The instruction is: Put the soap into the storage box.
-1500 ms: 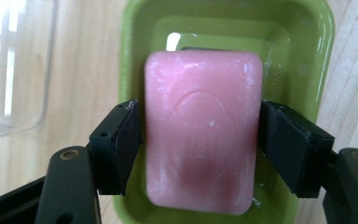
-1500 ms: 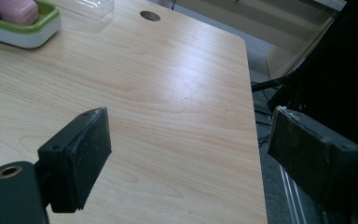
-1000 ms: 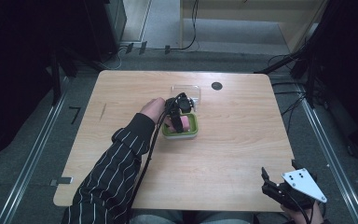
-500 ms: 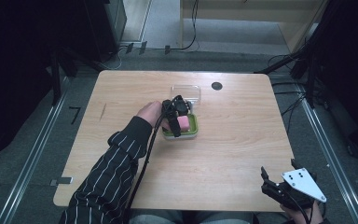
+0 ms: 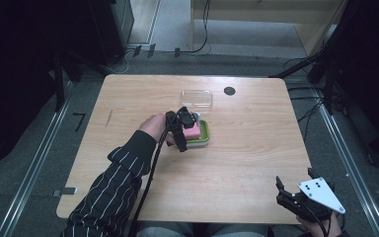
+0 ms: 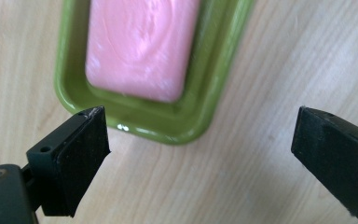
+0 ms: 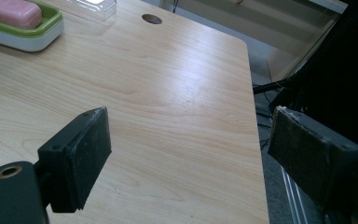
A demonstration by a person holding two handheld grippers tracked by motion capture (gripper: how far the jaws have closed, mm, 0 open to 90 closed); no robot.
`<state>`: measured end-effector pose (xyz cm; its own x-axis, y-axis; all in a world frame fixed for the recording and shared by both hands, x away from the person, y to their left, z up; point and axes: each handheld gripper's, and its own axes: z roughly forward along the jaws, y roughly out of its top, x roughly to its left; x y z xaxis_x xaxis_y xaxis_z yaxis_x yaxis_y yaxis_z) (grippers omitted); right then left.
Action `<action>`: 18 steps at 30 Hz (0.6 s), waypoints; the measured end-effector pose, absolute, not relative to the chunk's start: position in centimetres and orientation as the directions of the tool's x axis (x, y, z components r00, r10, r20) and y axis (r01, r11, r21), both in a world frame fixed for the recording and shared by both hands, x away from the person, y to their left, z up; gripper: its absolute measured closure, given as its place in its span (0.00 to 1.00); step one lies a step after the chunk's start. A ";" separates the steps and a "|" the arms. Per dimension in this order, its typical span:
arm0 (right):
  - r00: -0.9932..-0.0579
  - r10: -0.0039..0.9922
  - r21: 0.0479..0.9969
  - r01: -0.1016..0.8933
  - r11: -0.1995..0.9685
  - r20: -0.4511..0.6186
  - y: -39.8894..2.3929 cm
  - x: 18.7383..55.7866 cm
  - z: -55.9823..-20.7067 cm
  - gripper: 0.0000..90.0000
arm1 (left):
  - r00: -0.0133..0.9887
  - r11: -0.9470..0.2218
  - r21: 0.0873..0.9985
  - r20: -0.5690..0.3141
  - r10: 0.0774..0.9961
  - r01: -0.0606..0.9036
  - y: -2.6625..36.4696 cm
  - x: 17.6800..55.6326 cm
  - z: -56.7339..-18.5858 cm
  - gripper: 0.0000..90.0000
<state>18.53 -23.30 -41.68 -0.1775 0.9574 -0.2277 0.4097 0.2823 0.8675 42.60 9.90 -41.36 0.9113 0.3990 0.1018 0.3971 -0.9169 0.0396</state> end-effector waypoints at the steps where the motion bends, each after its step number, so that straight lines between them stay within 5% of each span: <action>1: -0.178 0.957 0.867 0.409 0.283 -0.228 -23.3 18.5 -41.7 0.15 | 0.909 -0.915 0.039 0.103 0.403 0.402 10.1 42.3 -41.4 0.05; 18: -0.177 0.958 0.868 0.409 0.282 -0.227 -23.2 18.5 -41.7 0.15 | 0.885 -0.889 0.021 0.083 0.457 0.457 12.7 39.2 -42.1 0.05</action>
<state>18.54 -23.22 -41.69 -0.1775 0.9576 -0.2269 0.4090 0.2815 0.8680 39.19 12.71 -42.05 0.8855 0.4571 0.0834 0.4570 -0.8892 0.0210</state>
